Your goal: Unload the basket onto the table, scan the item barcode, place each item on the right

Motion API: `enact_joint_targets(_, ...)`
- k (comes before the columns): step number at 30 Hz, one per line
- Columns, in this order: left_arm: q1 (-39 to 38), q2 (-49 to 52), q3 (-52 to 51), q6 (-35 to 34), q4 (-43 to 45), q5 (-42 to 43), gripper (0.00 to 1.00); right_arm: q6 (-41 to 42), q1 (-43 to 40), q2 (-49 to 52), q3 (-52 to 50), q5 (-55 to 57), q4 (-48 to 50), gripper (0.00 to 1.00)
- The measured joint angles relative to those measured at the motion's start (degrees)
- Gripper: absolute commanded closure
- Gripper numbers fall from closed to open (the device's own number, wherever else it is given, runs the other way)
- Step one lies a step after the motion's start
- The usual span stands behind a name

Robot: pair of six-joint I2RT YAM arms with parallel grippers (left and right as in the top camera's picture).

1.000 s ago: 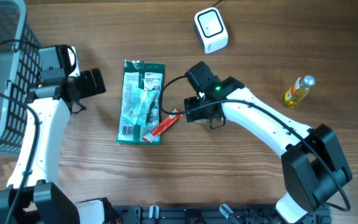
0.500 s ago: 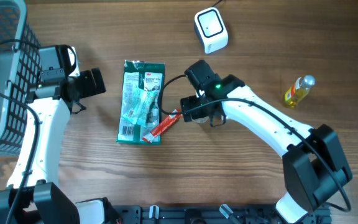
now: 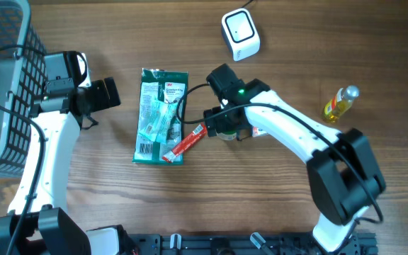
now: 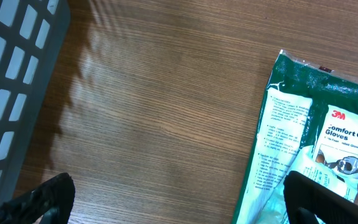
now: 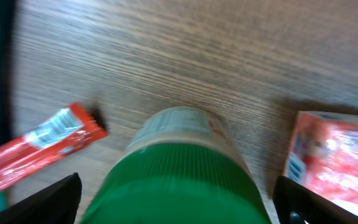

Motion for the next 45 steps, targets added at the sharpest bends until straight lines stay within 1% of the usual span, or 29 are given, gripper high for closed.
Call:
enact_joint_targets(5,0.0,0.0,0.0,0.0,0.0,0.0,0.0,-0.07,0.0,2.86,0.0,0.02,-0.11,0.14)
enact_joint_targets(11,0.0,0.0,0.0,-0.02,0.0,0.0,0.0,-0.07,0.0,2.99,0.0,0.04,0.33,0.15)
enact_joint_targets(12,0.0,0.0,0.0,0.0,0.0,0.0,0.0,-0.07,0.0,2.99,0.0,0.04,0.35,0.19)
enact_joint_targets(14,0.0,0.0,0.0,0.0,0.0,0.0,0.0,-0.11,0.0,2.99,0.0,0.13,0.39,0.24)
enact_joint_targets(17,0.0,0.0,0.0,0.0,0.0,0.0,0.0,0.15,0.0,2.99,0.0,0.24,1.22,0.26)
enact_joint_targets(25,0.0,0.0,0.0,0.0,0.0,0.0,0.0,1.75,-0.2,2.99,0.0,0.24,1.44,0.27)
enact_joint_targets(31,0.0,0.0,0.0,0.0,0.0,0.0,0.0,3.63,-1.18,2.99,0.0,0.26,0.33,0.23)
enact_joint_targets(37,0.0,0.0,0.0,-0.02,0.0,0.0,0.0,4.26,-1.38,2.99,0.0,0.46,-0.15,0.23)
enact_joint_targets(45,0.0,0.0,0.0,0.0,0.0,-0.02,0.0,7.98,-1.38,2.99,0.0,2.38,-1.66,0.23)
